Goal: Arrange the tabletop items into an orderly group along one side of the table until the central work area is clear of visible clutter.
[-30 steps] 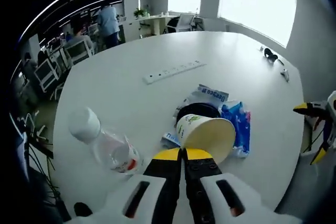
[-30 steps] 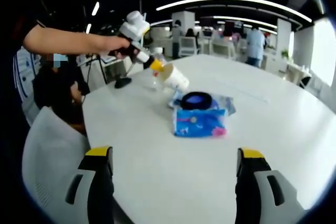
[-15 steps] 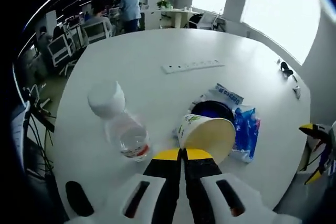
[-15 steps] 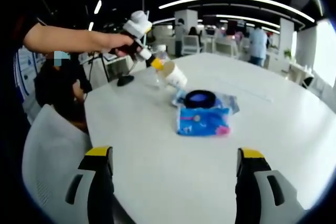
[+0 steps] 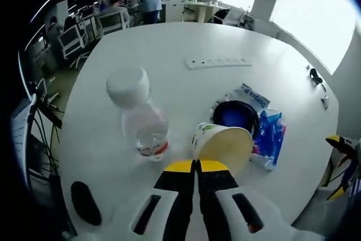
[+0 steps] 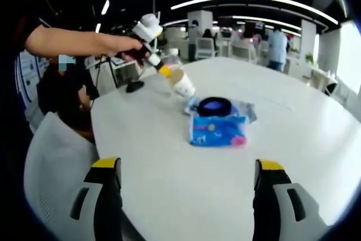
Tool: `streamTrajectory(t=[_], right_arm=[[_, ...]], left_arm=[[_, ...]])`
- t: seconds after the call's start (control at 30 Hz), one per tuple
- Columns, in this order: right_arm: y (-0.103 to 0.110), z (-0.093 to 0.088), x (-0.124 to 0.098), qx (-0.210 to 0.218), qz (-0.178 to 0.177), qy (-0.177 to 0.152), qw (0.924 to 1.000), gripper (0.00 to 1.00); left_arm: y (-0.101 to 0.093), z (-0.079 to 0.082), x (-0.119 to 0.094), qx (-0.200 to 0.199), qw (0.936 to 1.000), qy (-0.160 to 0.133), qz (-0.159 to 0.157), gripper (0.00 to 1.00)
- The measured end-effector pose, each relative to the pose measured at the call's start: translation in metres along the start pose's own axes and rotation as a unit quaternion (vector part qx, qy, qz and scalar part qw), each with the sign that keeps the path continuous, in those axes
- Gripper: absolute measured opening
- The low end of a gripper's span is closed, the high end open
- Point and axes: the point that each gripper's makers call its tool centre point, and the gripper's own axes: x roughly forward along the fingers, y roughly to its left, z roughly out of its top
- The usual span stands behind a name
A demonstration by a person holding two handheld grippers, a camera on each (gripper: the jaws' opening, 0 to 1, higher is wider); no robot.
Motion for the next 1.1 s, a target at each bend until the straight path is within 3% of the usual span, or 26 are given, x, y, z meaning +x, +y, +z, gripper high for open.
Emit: streamTrajectory(t=[0.2, 0.37, 1.1], right_arm=[[0.001, 0.001, 0.002, 0.001, 0.004, 0.000, 1.0000, 0.96], [0.004, 0.000, 0.005, -0.002, 0.009, 0.002, 1.0000, 0.96], [0.005, 0.001, 0.009, 0.002, 0.014, 0.002, 0.9999, 0.96]], left_arm=[[0.004, -0.012, -0.001, 0.013, 0.9995, 0.029, 0.006, 0.00], [0.003, -0.020, -0.004, -0.005, 0.9986, 0.052, -0.001, 0.00], [0.008, -0.033, -0.004, 0.016, 0.9961, 0.086, 0.008, 0.00]])
